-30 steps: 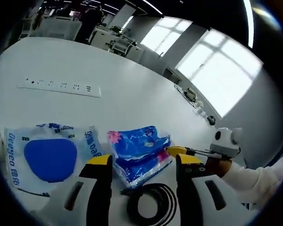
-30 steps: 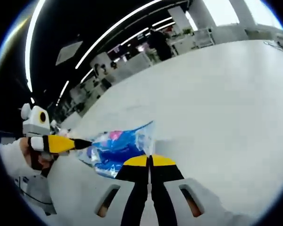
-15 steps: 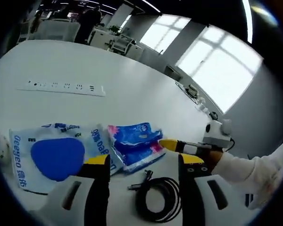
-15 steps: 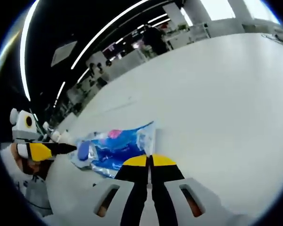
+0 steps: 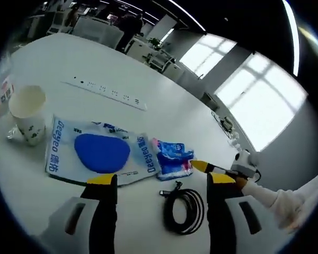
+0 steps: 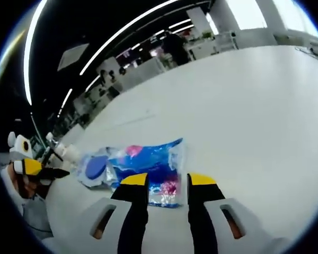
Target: Arrange the tabletop items into an orderly group along one side of the table until the central work area is clear of visible clutter.
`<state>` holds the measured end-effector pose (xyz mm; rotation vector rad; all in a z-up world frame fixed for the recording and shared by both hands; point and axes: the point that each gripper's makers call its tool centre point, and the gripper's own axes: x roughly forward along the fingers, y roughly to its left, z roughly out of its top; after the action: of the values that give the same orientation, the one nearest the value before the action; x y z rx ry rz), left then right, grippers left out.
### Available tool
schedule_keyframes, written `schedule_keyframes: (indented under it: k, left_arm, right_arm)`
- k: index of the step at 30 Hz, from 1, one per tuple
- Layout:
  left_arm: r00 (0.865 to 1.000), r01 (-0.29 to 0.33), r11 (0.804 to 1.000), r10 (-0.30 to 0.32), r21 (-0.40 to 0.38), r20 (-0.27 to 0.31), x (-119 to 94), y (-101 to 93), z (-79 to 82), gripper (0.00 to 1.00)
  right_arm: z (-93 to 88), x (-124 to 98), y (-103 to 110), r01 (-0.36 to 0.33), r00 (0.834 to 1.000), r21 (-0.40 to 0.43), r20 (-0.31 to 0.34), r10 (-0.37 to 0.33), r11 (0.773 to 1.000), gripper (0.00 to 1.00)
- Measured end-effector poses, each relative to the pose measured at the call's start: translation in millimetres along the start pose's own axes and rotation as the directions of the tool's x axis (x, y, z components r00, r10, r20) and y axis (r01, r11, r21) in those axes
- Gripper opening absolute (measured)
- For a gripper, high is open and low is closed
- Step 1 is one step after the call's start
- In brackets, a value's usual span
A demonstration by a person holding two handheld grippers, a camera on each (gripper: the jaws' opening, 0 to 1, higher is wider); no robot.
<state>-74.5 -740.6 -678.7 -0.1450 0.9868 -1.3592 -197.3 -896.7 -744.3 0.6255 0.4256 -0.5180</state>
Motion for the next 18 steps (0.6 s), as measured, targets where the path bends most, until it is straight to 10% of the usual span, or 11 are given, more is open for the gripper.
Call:
schedule_keyframes:
  k: [5, 18]
  left_arm:
    - [0.996, -0.017, 0.999, 0.021, 0.047, -0.086, -16.2, 1.7, -11.3, 0.85]
    - [0.994, -0.109, 0.994, 0.108, 0.027, 0.016, -86.2, 28.1, -20.2, 0.95]
  right_arm:
    - [-3.1, -13.5, 11.8, -0.016, 1.000, -0.028, -0.003, 0.016, 0.999, 0.48]
    - [-38.9, -75.1, 50.9, -0.103, 0.993, -0.003, -0.059, 0.102, 0.995, 0.76]
